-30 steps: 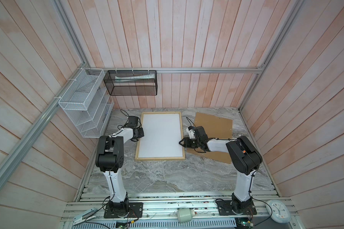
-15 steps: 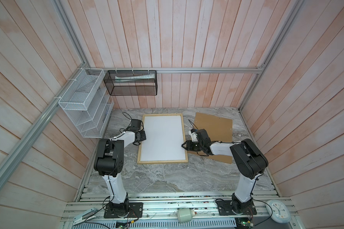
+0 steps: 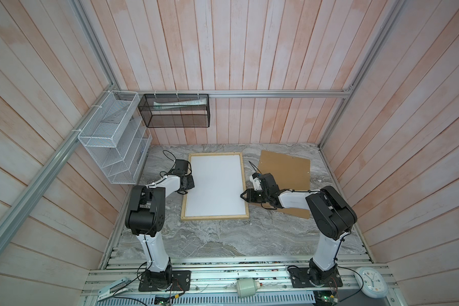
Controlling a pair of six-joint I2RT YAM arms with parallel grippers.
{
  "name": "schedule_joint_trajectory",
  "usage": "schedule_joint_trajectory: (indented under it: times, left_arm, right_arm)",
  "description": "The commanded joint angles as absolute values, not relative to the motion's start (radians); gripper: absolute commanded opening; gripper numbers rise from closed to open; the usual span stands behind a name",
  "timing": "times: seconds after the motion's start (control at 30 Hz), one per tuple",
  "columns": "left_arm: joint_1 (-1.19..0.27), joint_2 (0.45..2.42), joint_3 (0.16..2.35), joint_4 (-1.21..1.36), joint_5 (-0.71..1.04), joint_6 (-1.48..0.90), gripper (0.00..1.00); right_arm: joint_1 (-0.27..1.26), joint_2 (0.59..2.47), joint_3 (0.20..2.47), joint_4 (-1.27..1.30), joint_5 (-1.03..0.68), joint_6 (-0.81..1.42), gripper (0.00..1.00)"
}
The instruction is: Put the photo into the frame
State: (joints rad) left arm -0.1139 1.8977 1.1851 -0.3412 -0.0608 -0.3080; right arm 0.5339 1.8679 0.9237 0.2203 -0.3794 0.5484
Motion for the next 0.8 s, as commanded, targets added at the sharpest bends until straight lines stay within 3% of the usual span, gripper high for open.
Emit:
schedule_joint_trajectory:
  times: [0.0, 0.17, 0.77]
  left_arm:
    - [-0.142, 1.879, 1.201, -0.422, -0.013, -0.317, 0.35]
    - [-0.142, 1.869, 1.218, -0.439, -0.037, -0.311, 0.41]
    - [-0.142, 1.828, 1.249, -0.439, -0.064, -0.325, 0.45]
  right_arm:
    - [0.566, 1.867, 0.956, 0.212, -0.44, 0.535, 0.46]
    - [0.563, 1.854, 0.952, 0.199, -0.417, 0.525, 0.47]
    - [0.442, 1.687, 0.856, 0.165, -0.368, 0.472, 0.6]
